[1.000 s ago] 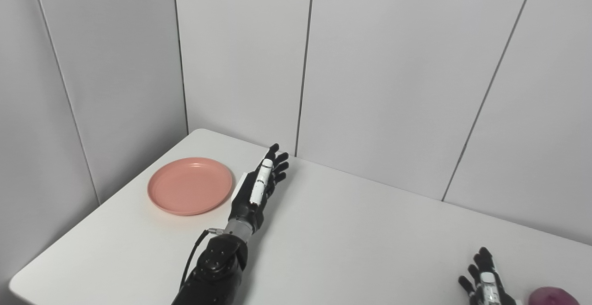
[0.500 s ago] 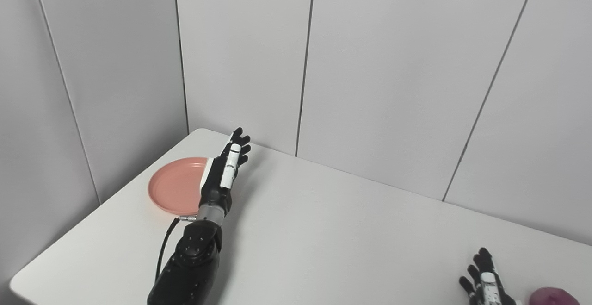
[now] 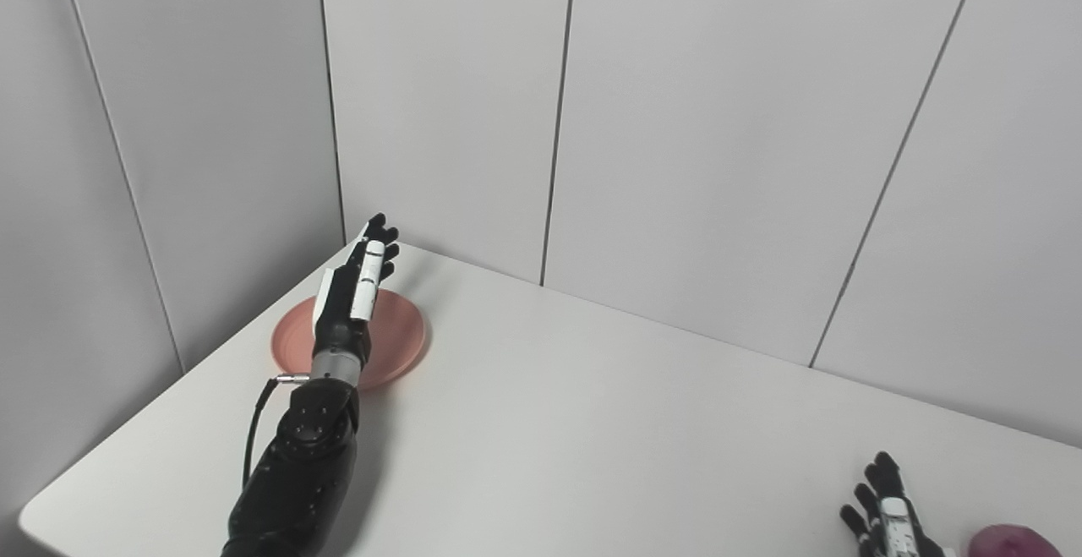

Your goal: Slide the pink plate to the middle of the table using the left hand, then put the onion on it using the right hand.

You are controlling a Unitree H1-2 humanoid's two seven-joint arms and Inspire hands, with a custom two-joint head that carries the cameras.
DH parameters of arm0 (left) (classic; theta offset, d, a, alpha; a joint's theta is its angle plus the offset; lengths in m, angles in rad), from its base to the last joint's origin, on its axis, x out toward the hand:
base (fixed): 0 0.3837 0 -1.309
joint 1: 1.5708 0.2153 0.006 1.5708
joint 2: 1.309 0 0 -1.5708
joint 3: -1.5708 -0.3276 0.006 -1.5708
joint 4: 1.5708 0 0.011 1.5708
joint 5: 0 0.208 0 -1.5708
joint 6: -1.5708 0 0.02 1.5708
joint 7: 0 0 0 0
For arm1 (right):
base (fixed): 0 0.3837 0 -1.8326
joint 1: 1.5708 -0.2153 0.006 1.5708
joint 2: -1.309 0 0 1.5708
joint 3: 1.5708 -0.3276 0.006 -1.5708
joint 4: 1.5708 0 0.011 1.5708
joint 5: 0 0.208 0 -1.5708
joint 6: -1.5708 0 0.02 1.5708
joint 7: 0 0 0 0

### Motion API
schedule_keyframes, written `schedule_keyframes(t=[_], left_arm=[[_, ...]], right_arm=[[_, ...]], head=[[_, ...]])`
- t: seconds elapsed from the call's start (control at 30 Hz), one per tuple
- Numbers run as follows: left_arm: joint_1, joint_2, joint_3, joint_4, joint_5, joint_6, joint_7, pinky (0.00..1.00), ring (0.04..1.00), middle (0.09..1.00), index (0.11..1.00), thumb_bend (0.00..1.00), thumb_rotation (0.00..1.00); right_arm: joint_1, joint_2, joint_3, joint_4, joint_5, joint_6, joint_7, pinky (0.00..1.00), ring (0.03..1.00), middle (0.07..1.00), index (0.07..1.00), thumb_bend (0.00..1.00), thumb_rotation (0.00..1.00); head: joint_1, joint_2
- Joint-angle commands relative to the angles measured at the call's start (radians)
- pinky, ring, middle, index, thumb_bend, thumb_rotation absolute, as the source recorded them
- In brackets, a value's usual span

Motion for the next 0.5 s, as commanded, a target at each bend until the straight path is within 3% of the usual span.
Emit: schedule_keyframes(t=[0.0,0.3,0.37,0.47], left_arm=[[-0.075,0.051,0.013,-0.006,-0.03,-0.022,-0.012,0.94,0.88,0.893,0.896,0.57,1.0],[-0.093,0.156,0.036,0.054,-0.059,-0.01,-0.023,0.87,0.866,0.866,0.885,0.6,1.0],[-0.092,0.178,0.039,0.063,-0.066,-0.008,-0.03,0.85,0.861,0.853,0.877,0.66,1.0],[-0.09,0.196,0.04,0.066,-0.064,-0.002,-0.024,0.79,0.823,0.826,0.84,0.63,1.0]], right_arm=[[-0.024,-0.007,-0.009,-0.024,0.008,0.005,0.0,1.0,1.0,0.998,0.999,0.41,0.88],[-0.027,-0.01,-0.013,-0.01,0.019,-0.008,0.01,1.0,1.0,0.993,0.997,0.38,0.88],[-0.027,-0.011,-0.013,-0.008,0.016,-0.01,0.012,1.0,1.0,0.991,0.996,0.4,0.88],[-0.027,-0.01,-0.013,-0.011,0.012,-0.003,0.006,1.0,0.998,0.989,0.992,0.39,0.87]], head=[[0.001,0.0],[0.012,-0.004],[0.014,-0.004],[0.014,-0.005]])
